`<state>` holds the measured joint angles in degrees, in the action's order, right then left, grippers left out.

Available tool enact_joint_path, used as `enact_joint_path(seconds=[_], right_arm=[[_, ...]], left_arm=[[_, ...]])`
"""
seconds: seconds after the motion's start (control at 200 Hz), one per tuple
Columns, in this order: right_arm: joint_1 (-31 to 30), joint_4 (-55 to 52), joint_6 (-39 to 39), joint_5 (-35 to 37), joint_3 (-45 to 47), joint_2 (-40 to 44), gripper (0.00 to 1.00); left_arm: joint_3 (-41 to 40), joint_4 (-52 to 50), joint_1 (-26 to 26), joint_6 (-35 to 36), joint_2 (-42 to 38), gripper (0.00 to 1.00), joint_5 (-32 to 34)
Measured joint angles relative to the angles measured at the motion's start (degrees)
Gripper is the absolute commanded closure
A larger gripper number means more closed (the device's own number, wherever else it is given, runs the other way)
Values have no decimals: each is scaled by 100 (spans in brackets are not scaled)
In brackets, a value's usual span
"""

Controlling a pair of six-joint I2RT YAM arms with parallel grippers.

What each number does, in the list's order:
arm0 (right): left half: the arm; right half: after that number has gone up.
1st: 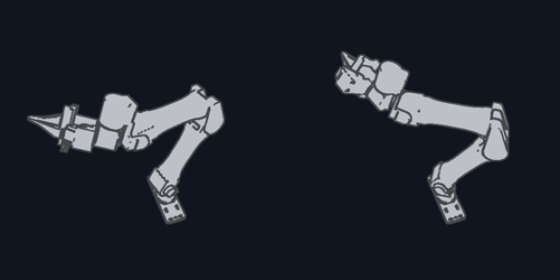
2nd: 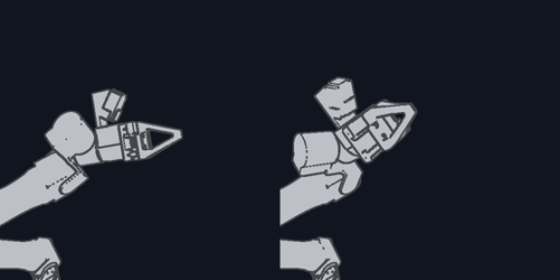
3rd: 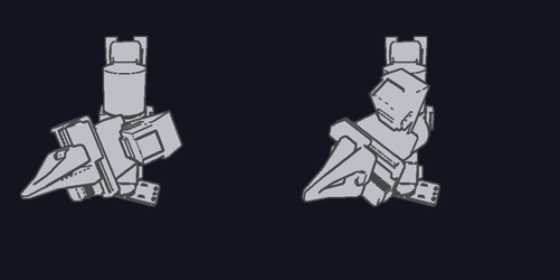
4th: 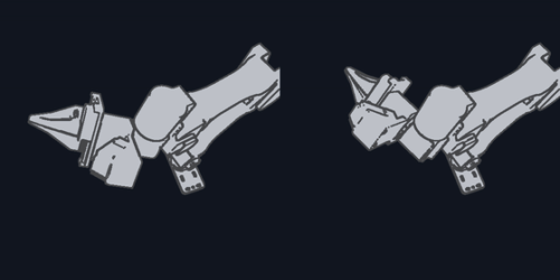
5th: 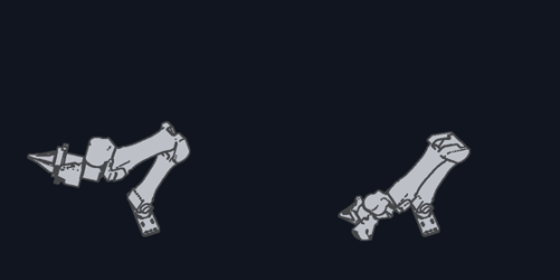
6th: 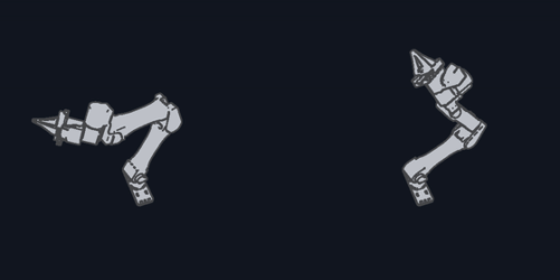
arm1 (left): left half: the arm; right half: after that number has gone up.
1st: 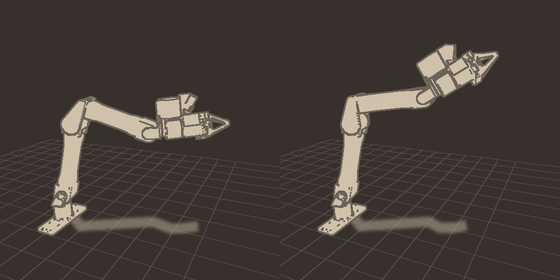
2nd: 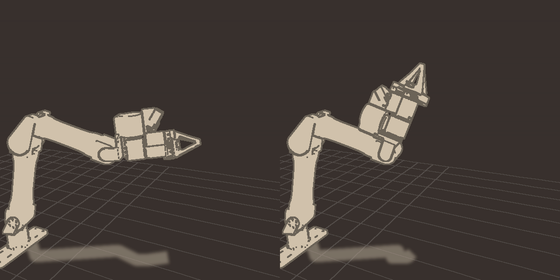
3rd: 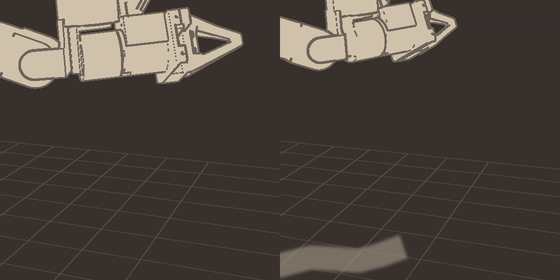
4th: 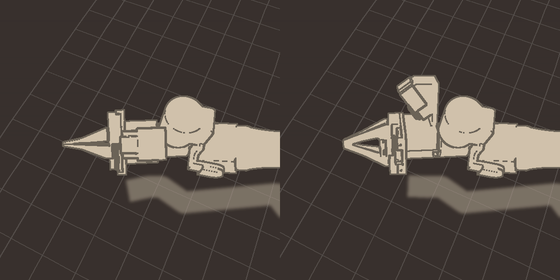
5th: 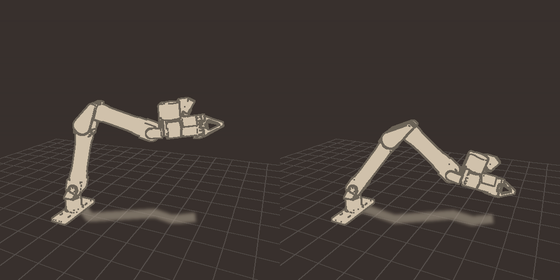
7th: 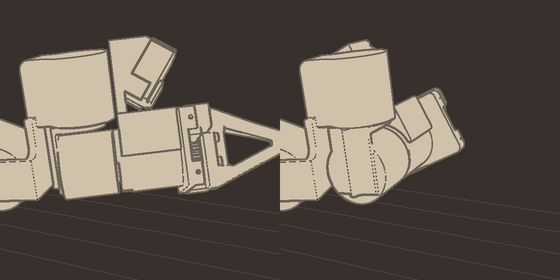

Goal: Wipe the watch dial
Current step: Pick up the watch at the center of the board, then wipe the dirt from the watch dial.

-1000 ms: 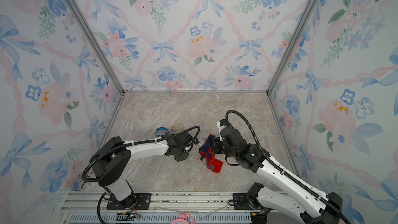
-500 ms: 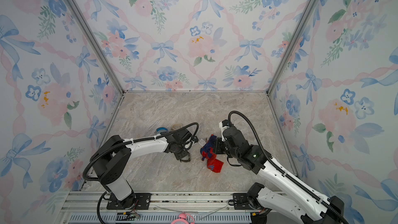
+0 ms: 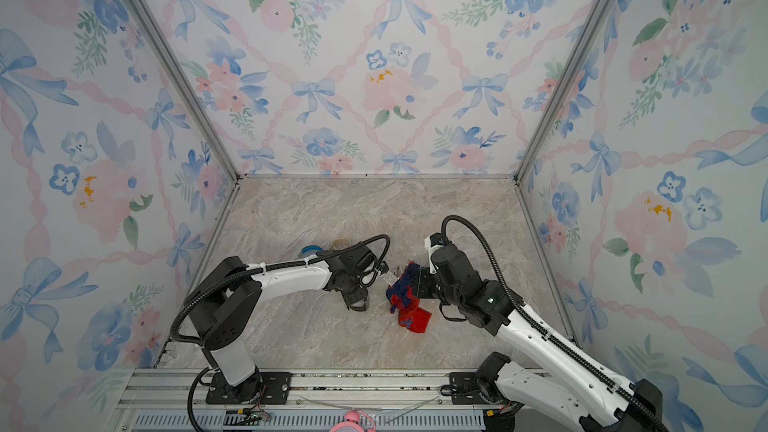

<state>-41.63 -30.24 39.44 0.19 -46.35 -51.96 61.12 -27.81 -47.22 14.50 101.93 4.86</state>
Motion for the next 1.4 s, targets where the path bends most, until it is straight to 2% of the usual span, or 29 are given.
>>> enact_joint_path(seconds=[0.075, 0.225, 0.39, 0.51, 0.655, 0.795, 0.925, 1.11, 1.405], right_arm=[[35, 2, 0, -24, 0, 0, 100], [79, 46, 0, -61, 33, 0, 100], [105, 48, 0, -85, 85, 0, 100], [109, 116, -2, -153, 107, 13, 100], [109, 319, -9, -345, 140, 81, 100], [-4, 575, -59, -560, 136, 44, 100], [-382, 686, -140, -557, 2, -149, 100], [-774, 892, -234, -442, -203, -474, 100], [-1204, 1145, -490, -267, -866, -1202, 100]], left_arm=[[17, 0, 0, 55, 28, 85, -2], [39, 55, 2, 46, 66, 100, -87], [-4, 201, 83, 28, 44, 100, -236], [-444, 632, 247, -17, -350, 100, -343], [-1394, 1495, 487, 7, -1727, 100, -463], [-2483, 2815, 658, 50, -3300, 100, -807], [-3058, 3661, 866, -26, -4037, 100, -1285], [-3423, 4400, 1043, -323, -4507, 100, -1845], [-3587, 5069, 1095, -876, -4575, 100, -2341]])
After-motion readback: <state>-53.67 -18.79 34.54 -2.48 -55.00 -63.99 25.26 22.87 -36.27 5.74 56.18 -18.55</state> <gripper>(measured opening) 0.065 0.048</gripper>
